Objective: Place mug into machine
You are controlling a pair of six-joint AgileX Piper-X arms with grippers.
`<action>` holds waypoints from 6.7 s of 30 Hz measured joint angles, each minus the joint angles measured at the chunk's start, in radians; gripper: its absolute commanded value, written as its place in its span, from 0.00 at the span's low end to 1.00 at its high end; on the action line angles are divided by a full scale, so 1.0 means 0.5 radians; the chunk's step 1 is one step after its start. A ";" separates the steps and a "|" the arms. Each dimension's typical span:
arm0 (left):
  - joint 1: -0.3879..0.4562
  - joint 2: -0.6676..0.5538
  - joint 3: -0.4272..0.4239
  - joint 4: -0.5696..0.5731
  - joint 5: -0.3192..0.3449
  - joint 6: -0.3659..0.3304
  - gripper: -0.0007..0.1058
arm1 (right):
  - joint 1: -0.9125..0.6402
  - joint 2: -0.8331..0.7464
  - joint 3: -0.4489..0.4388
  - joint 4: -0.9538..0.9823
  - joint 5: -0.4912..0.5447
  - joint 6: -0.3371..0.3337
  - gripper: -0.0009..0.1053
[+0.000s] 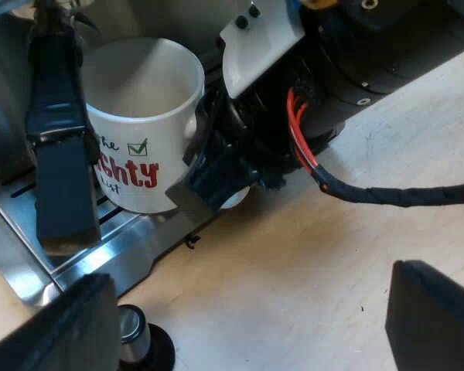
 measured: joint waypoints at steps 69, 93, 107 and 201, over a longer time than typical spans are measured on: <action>0.000 0.000 0.000 0.000 0.000 0.000 0.68 | 0.338 -0.991 1.502 -1.530 0.348 -0.208 0.69; 0.000 0.000 0.000 0.000 0.000 0.000 0.68 | 0.232 -0.310 1.378 -2.399 0.355 -0.598 0.69; 0.000 0.000 0.000 0.000 0.000 0.000 0.68 | 0.058 -0.235 1.330 -2.494 0.120 -0.612 0.69; 0.000 0.000 0.000 0.032 0.066 0.000 0.68 | 0.410 -0.701 1.130 -1.560 0.709 -0.486 0.69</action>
